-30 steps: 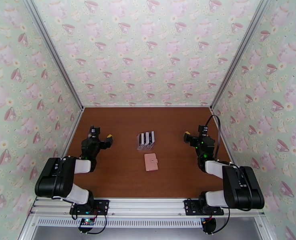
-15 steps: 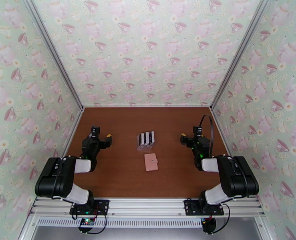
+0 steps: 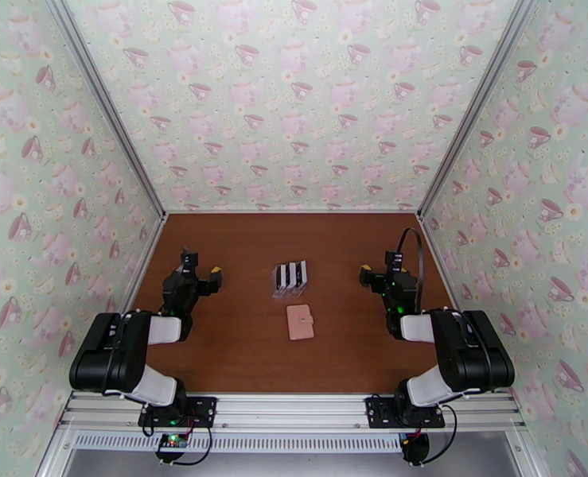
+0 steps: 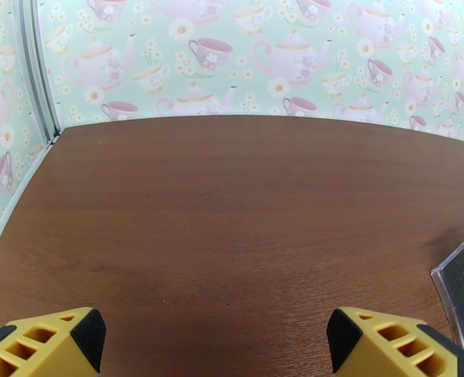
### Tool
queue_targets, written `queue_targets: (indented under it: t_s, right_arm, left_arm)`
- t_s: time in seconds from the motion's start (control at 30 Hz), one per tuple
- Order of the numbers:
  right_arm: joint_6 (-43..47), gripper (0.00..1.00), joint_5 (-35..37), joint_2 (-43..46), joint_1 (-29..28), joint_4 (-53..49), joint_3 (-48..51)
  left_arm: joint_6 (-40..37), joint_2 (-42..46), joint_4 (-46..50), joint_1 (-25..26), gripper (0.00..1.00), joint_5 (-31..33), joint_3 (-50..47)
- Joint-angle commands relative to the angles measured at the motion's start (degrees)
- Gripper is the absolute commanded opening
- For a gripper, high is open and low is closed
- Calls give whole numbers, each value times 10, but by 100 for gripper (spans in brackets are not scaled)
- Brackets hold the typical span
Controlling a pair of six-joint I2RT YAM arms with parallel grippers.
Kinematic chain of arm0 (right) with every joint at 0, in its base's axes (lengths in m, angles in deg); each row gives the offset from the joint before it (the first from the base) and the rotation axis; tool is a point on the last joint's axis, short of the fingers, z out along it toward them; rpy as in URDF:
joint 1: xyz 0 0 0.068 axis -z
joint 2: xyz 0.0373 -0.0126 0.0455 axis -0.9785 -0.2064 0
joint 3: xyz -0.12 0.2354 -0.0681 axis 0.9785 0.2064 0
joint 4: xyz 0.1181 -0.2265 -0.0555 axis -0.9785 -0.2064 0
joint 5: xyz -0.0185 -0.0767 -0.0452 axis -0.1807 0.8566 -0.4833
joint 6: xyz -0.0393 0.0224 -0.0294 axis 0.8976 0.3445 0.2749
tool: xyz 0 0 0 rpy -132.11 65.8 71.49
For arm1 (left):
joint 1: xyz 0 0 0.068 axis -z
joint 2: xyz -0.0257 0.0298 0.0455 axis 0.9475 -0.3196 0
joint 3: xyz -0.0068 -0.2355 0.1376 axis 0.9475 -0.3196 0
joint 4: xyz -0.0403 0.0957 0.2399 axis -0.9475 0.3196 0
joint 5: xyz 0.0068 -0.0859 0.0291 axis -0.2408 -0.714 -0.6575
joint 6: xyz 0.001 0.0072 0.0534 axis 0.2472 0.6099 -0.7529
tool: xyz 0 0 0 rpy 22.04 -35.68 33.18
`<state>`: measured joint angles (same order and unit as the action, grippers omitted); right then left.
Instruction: Put the credit cards into the card holder
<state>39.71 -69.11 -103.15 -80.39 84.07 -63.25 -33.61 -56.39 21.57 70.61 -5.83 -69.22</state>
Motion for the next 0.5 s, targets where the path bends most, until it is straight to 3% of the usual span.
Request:
queue_targets:
  t_s: [0.0, 0.47]
  right_arm:
    - [1, 100, 11, -5, 0, 12, -12]
    - [1, 100, 11, -4, -1, 13, -12]
  left_arm:
    - [-2, 0, 4, 2, 100, 8, 9]
    - [-2, -2, 6, 2, 100, 7, 11]
